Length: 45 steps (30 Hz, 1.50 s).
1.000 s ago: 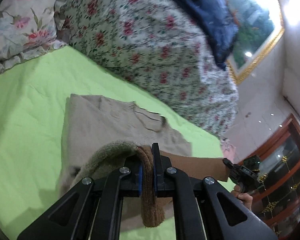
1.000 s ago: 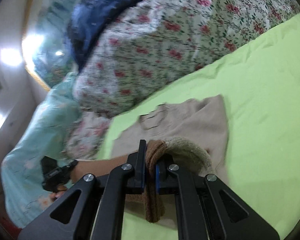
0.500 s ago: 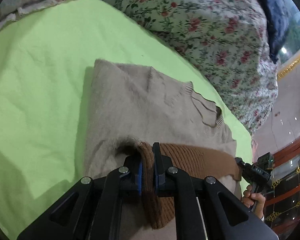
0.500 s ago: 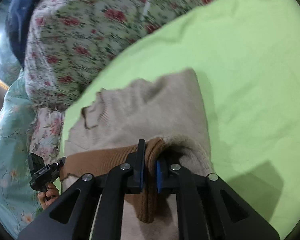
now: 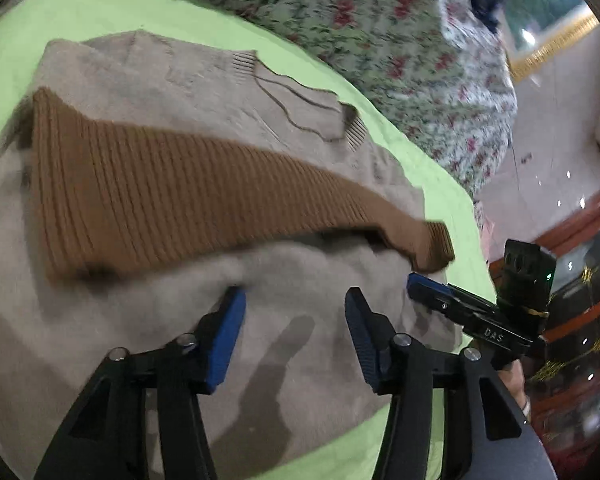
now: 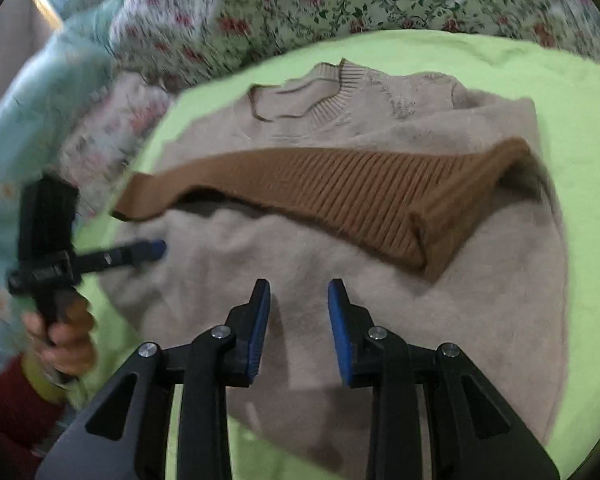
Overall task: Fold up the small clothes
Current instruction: 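Open both grippers and release the folded hem on the sweater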
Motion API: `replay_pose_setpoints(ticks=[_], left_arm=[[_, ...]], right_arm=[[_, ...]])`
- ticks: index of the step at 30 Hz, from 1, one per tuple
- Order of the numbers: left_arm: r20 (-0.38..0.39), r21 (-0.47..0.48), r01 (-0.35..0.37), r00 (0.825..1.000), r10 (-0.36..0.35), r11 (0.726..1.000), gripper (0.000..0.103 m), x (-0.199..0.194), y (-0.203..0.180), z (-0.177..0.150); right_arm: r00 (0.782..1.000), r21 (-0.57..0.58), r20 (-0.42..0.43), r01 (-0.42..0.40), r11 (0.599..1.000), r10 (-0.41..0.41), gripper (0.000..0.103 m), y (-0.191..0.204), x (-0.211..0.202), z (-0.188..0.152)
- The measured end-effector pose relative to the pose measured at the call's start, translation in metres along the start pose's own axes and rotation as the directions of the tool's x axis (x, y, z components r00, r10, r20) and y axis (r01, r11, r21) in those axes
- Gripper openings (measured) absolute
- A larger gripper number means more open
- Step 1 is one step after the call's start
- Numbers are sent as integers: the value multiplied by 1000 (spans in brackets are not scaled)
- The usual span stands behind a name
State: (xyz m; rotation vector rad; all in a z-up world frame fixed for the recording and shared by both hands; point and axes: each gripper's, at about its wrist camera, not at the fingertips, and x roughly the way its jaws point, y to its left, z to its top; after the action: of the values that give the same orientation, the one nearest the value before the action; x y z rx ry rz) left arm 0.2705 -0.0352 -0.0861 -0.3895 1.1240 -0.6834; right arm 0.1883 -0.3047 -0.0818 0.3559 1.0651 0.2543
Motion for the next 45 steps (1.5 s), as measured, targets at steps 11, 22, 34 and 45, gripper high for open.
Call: replay_pose_setpoints(ticks=[11,22,34,45], left_arm=[[240,-264,-151,946,217,953,49,-64,87,96],[176,-197,-72,979,108,978,53,-82,29,-44],[157,-177,-67,983,96,982,65,-92,-2,-171],[275,-351,-83,943,187,933,65,-75,55,-131]], right_arm=[[957,353,209,118,928,-202,32,-94,-45,55],[980,291,189,-2,957,-55,40,-22,-67,-25],[979,313,199,-99,944,36,44,18,-84,-103],[975,329,218,-118,937,46,45,20,-99,-108]])
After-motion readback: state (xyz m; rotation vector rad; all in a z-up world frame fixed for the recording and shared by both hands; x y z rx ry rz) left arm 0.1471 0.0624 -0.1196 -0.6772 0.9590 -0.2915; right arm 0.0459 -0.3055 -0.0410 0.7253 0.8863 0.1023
